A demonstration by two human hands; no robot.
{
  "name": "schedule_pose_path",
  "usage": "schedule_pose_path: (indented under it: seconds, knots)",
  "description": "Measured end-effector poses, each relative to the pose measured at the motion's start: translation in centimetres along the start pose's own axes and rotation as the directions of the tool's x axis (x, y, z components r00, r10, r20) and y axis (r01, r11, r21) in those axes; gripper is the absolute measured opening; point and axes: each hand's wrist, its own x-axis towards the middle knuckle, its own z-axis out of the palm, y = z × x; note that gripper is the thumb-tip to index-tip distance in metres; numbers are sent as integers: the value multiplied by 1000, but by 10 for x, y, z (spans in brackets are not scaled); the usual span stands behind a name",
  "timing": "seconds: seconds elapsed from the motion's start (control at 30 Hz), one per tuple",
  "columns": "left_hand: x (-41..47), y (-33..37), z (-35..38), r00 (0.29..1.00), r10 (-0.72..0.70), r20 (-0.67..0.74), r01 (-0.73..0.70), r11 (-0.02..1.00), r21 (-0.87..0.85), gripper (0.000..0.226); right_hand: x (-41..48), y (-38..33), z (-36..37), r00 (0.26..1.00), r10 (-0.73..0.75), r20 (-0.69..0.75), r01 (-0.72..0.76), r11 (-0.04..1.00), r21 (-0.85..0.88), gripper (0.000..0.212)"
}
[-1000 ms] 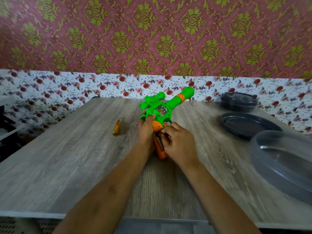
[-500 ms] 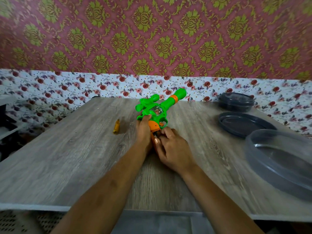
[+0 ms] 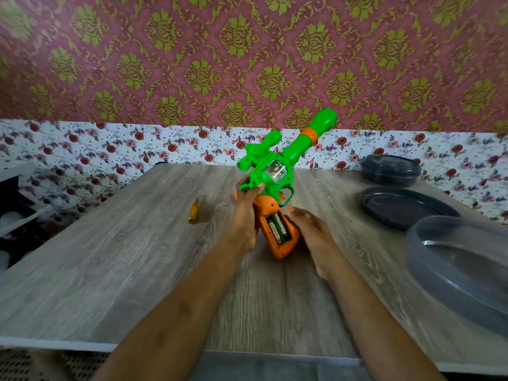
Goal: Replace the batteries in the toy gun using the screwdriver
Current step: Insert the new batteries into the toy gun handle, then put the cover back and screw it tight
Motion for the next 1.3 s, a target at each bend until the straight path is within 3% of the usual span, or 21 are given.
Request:
schedule_pose_path:
  seconds: [0.07,0.2,0.3,0.47,0.53,0.63,0.7,0.9,1.0,1.07,1.17,1.3]
  knots:
    - [-4,1,6,995,18,93,-20,1000,20,66,-1,-3,1,998,-15,59,11,998,70,16]
    - [-8,-3,11,975,70,212,-103,983,151,50,0,-2,1,993,1,117,-29,969,245,17]
    - [-12,-4,12,973,47,225,-106,961,257,30,1,-1,-5,991,27,132,-66,950,304,15]
    - [-19,-2,15,974,71,217,-170,859,484,25,5,-1,-13,994,75,85,-99,939,330,11]
    - [-15,1,8,979,127,159,-199,750,630,25,8,0,-14,995,84,52,-96,941,324,12]
    - [4,-1,-17,951,272,148,-239,345,908,31,9,3,-14,997,65,40,-75,943,325,7]
    - [13,-4,-29,949,293,111,-174,197,965,32,9,5,-15,998,51,35,-60,936,346,9]
    - [21,-4,-36,954,299,34,-49,41,998,42,13,11,-14,1000,12,16,-17,932,361,16]
    - [28,-5,-34,983,183,28,-5,-122,992,54,15,13,-13,1000,-4,22,-4,947,320,17]
    - [42,-6,-36,997,81,4,10,-169,986,59,16,14,-13,999,-1,33,-10,949,314,19]
    - [61,-9,-40,999,-6,-33,30,-236,971,48,16,16,-14,998,-7,56,-10,954,298,15]
    - [52,-14,-38,995,96,37,-1,-346,938,39,18,18,-16,999,-3,51,-12,958,287,12]
